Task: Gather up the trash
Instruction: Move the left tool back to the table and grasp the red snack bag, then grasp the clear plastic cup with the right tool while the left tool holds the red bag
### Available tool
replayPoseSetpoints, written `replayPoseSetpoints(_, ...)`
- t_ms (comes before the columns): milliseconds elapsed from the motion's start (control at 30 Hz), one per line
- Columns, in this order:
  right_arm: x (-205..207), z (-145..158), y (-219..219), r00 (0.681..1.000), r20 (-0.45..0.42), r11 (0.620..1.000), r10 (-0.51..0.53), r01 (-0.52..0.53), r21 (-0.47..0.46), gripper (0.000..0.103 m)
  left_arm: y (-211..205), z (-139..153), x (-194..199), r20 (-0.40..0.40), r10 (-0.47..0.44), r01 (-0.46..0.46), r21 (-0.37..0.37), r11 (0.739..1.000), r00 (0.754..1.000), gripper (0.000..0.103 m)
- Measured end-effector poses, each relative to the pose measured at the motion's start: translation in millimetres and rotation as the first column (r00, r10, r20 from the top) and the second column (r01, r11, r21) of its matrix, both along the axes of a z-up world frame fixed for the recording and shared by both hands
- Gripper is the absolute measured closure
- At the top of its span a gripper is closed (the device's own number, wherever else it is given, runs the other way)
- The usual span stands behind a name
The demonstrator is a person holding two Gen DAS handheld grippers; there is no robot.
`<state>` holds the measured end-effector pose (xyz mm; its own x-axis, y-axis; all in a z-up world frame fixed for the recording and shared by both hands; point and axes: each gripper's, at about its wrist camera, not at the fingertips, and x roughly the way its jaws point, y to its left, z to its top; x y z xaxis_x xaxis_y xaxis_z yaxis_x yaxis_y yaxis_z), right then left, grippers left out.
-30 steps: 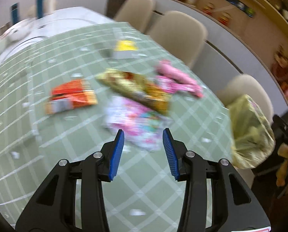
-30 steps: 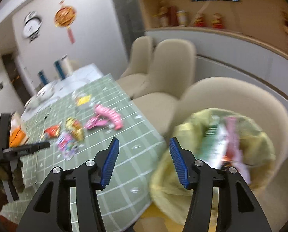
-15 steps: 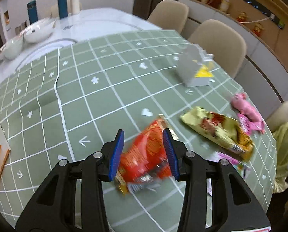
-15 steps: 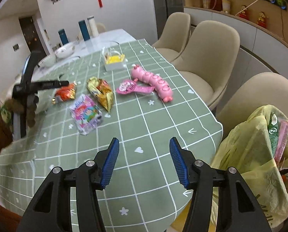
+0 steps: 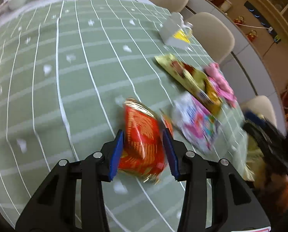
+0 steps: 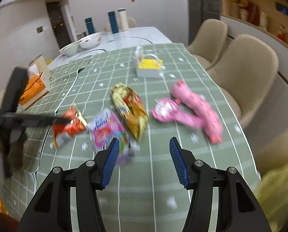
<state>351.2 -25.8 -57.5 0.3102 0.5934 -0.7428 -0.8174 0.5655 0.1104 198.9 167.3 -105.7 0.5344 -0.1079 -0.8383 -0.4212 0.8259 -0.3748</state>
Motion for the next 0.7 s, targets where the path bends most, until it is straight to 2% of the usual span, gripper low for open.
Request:
replayPoseSetpoints(100,13.1,-3.8,24.4,0.999,0.042,0.999,0.031,-0.029,-0.037,0.052,-10.7,9.3,-14.7,0.013,-0.011,0.011,0.022,1.0,1.0,0.063)
replayPoseSetpoints(233,44.7,-10.6,33.3,0.997,0.071,0.999,-0.006,0.009,-0.04,0.052,-11.5,22.3,-27.9,0.03,0.015,-0.017,0.075,0.997,0.999,0.063)
replayPoseSetpoints(367,74.2,-29.3,33.1,0.999,-0.038,0.998,0.004,-0.006,-0.06,0.052,-5.4,25.4,-32.0,0.039,0.048,-0.051,0.072,0.996,0.998,0.063)
replayPoseSetpoints(433,77.0,-37.2,25.6,0.998,-0.053,0.997,-0.036,0.032,-0.075,0.052,-2.9,24.2,-32.0,0.036,0.054,-0.057,0.072,0.996,0.998,0.063)
replayPoseSetpoints(467,74.5,-38.2,21.8,0.997,-0.06,0.997,-0.049,0.045,-0.065,0.052,-1.9,23.9,-32.6,0.036,0.055,-0.057,0.07,0.996,0.998,0.063)
replayPoseSetpoints(533,66.2,-38.3,10.2,0.988,-0.134,0.997,-0.072,0.068,-0.029,0.052,-2.6,22.3,-30.8,0.032,0.053,-0.055,0.069,0.996,0.998,0.063)
replayPoseSetpoints(600,50.9,-33.7,1.2,0.972,-0.236,0.999,-0.017,0.028,0.044,0.052,-3.7,20.1,-27.5,0.028,0.046,-0.048,0.068,0.997,0.999,0.063)
replayPoseSetpoints(633,44.4,-29.8,-0.9,0.974,-0.226,0.998,-0.002,0.016,0.06,0.052,-4.3,19.0,-25.5,0.026,0.045,-0.047,0.067,0.997,0.999,0.063)
replayPoseSetpoints(700,32.4,-15.2,-2.2,0.995,-0.102,0.998,0.005,0.001,0.058,0.052,-5.4,16.4,-21.2,0.023,0.041,-0.043,0.065,0.997,0.999,0.063)
